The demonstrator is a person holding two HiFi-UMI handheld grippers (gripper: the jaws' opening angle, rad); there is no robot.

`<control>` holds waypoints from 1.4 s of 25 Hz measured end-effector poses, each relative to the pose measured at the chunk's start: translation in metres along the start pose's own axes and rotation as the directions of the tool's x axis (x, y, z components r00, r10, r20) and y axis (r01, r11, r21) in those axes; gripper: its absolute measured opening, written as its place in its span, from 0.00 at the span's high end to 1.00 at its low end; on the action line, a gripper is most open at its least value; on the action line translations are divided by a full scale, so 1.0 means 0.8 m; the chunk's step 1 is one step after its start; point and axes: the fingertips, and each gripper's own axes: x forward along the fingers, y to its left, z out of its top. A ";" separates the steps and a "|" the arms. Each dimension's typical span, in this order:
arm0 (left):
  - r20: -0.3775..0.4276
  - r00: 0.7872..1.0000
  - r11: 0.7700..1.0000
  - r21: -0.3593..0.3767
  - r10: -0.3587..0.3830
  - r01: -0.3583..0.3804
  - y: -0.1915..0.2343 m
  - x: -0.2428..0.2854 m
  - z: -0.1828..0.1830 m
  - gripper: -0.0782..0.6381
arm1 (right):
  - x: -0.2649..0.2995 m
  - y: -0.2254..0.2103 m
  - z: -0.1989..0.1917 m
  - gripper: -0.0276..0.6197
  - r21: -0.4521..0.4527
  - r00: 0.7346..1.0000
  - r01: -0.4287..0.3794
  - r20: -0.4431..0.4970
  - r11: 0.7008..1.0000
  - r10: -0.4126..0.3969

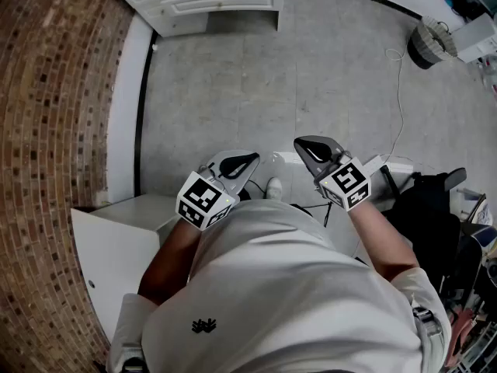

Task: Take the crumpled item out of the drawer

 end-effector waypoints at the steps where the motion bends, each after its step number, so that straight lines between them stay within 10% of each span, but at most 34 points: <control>1: 0.001 1.000 1.000 0.005 -0.001 0.001 -0.003 0.003 0.002 0.88 | -0.002 -0.002 -0.002 0.94 -0.002 1.000 0.000 -0.001 1.000 0.000; 14: 0.009 0.998 0.998 -0.013 -0.069 0.069 0.064 0.037 0.016 0.88 | 0.051 -0.078 0.028 0.93 0.047 0.998 0.038 0.042 0.998 -0.040; 35: 0.062 0.990 0.992 0.025 -0.127 0.125 0.365 0.043 0.118 0.88 | 0.269 -0.276 0.210 0.48 0.050 0.982 0.179 0.050 0.983 -0.181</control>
